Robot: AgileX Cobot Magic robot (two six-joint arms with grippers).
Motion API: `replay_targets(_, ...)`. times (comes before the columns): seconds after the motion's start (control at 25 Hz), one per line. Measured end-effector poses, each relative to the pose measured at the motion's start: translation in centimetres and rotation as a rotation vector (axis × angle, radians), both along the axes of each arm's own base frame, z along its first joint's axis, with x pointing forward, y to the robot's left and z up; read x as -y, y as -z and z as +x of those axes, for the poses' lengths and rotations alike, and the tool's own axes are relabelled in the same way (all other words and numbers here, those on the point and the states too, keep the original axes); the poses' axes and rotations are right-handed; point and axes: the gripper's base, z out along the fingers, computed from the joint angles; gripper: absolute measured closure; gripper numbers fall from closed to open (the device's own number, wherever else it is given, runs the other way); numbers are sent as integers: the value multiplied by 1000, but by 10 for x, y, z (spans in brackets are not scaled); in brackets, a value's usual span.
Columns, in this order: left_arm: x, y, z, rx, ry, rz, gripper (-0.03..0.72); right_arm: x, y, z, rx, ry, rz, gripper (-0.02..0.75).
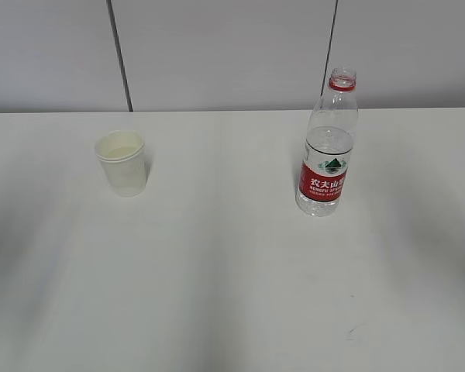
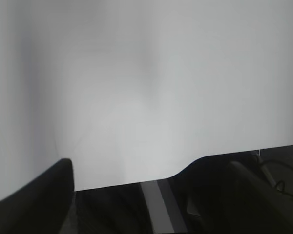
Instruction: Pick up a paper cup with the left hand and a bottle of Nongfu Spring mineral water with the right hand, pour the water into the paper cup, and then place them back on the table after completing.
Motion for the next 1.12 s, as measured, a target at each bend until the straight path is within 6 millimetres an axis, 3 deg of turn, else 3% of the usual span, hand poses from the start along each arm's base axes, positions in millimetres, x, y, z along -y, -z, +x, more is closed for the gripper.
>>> replay_targets(0.24,-11,-9,-52,125,1,-9,125,6,-14,-44,106,0,12,151)
replay_targets(0.6,-27,-33,-130,444,-7,-34,125,18,2,-118,222,-1,11,151)
replay_targets(1.12,-40,-37,-197,737,22,-61,125,37,34,-212,550,17,-9,151)
